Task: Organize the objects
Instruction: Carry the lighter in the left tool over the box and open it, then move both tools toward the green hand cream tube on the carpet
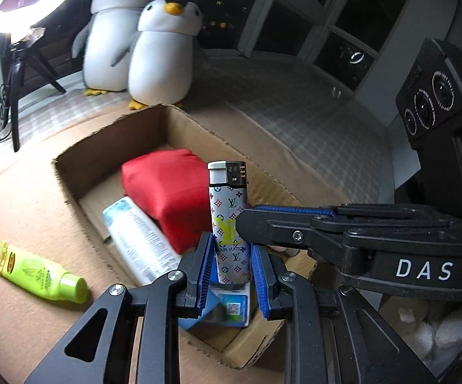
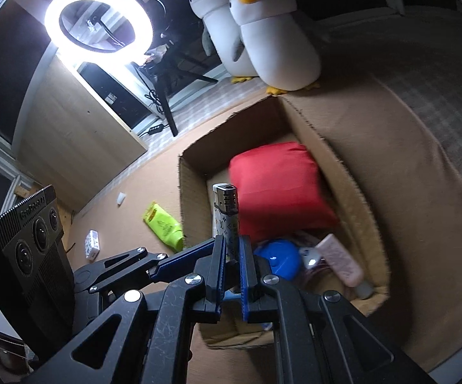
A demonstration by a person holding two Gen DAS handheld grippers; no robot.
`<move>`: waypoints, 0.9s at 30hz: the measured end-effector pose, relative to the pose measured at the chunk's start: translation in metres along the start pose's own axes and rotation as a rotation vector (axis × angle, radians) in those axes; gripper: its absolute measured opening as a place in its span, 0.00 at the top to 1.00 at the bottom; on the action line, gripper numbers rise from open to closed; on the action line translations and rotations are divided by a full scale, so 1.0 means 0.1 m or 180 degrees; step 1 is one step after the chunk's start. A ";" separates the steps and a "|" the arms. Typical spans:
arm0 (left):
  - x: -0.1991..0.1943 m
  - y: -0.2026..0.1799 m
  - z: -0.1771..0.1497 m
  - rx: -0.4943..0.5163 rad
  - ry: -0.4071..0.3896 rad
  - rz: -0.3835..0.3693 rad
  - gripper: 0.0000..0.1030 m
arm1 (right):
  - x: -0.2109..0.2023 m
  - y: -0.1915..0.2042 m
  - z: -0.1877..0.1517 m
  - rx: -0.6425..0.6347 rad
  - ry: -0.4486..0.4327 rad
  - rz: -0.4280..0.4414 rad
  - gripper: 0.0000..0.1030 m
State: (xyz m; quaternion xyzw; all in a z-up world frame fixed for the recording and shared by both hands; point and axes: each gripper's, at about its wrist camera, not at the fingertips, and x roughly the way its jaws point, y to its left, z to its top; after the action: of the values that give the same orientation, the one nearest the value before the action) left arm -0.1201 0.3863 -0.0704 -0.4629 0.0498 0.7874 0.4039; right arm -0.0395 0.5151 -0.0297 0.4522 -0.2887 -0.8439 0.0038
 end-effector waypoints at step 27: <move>-0.47 0.60 -0.44 -0.0542 -0.0053 0.0407 0.43 | 0.08 0.21 -0.05 -0.0178 -0.0203 -0.0044 0.46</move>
State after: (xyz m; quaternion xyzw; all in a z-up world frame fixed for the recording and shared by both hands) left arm -0.1190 0.2986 -0.0769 -0.4849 0.0087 0.8168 0.3124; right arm -0.0456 0.4929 -0.0282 0.4267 -0.2618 -0.8657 0.0014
